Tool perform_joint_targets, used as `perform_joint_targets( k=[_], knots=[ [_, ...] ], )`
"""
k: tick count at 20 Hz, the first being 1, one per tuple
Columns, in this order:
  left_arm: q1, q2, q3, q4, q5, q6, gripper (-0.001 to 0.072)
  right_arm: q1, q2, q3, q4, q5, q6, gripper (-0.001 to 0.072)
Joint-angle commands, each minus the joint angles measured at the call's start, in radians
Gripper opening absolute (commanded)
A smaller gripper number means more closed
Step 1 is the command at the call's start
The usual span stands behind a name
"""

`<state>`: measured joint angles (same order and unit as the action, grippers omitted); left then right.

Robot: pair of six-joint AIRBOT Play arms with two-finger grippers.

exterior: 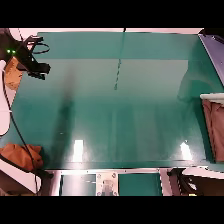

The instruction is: Fold the shirts.

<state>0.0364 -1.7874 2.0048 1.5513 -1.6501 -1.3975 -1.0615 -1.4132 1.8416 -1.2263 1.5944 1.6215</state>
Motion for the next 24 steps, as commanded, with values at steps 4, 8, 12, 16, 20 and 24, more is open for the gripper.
perform_joint_targets(
  k=[4, 8, 12, 16, 20, 24],
  knots=[
    [0.0, 0.0, 0.0, -0.042, -0.013, 0.0, 0.0018, -0.028, 0.019, -0.167, -0.358, 0.221, 0.134, 0.0018],
    [0.0, 0.0, 0.0, -0.044, -0.019, 0.0, 0.0018, -0.028, 0.016, -0.406, -0.611, 0.237, 0.185, 0.0019],
    [0.0, 0.0, 0.0, -0.05, -0.018, 0.0, 0.0018, -0.028, -0.009, -0.531, -0.659, 0.169, 0.186, 0.0614],
    [0.0, 0.002, 0.0, -0.145, -0.006, 0.011, 0.0018, 0.006, -0.02, -0.512, -0.6, 0.171, 0.229, 0.0578],
    [0.0, 0.045, 0.0, -0.209, 0.007, -0.002, 0.0017, 0.139, -0.025, -0.415, -0.296, 0.077, 0.213, 0.0018],
    [-0.011, 0.149, -0.052, -0.227, -0.03, -0.051, 0.0017, 0.431, 0.027, -0.434, -0.039, -0.098, 0.096, 0.0017]
  ],
)
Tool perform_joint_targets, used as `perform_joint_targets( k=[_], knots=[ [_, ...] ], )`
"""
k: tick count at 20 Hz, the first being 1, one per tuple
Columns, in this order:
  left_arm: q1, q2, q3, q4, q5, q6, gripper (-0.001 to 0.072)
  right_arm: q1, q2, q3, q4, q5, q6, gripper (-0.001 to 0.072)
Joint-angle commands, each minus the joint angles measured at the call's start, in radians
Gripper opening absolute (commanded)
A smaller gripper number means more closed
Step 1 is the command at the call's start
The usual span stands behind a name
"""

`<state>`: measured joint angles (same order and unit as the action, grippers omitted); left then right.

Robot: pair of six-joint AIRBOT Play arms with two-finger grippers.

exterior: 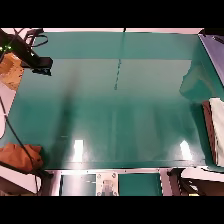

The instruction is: Fold the shirts.

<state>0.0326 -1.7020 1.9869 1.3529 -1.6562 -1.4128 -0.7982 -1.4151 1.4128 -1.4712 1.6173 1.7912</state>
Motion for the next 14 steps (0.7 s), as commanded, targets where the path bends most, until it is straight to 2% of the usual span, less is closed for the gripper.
perform_joint_targets(
  k=[1, 7, 10, 14],
  knots=[
    [-0.015, 0.102, -0.083, -0.027, -0.028, -0.047, 0.0017, 0.258, 0.064, -0.056, 0.242, -0.163, -0.097, 0.0016],
    [-0.129, 0.461, -0.686, -0.026, 0.055, -0.126, 0.0018, 0.824, 0.346, -0.585, 0.278, -0.42, -0.104, 0.0017],
    [-0.156, 0.602, -0.94, -0.029, 0.108, -0.162, 0.0018, 1.014, 0.381, -0.658, 0.328, -0.508, -0.097, 0.0017],
    [-0.156, 0.648, -1.022, -0.013, 0.134, -0.158, 0.0019, 1.14, 0.38, -0.658, 0.338, -0.528, -0.098, 0.0017]
  ],
)
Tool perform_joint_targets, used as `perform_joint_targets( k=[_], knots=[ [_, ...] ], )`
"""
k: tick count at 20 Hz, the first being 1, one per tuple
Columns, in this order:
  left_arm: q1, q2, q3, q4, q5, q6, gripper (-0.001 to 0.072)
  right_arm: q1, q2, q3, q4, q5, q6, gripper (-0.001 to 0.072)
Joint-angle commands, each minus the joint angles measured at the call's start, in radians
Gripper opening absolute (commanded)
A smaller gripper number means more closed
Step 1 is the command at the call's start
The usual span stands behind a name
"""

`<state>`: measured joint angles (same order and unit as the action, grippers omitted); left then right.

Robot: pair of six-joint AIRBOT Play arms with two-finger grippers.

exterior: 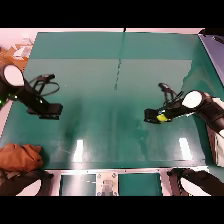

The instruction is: Fold the shirts.

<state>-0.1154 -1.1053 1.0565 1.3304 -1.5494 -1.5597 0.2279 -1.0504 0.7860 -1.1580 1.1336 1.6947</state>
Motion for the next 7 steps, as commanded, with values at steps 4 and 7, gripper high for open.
perform_joint_targets(
  k=[4, 7],
  knots=[
    [-0.008, 0.052, -0.092, 0.004, 0.017, -0.012, 0.0018, 0.153, 0.015, -0.031, 0.024, -0.045, -0.002, 0.0018],
    [-0.008, 0.051, -0.092, -0.004, 0.022, -0.011, 0.0018, 0.151, 0.015, -0.031, 0.024, -0.045, -0.002, 0.0017]
  ],
)
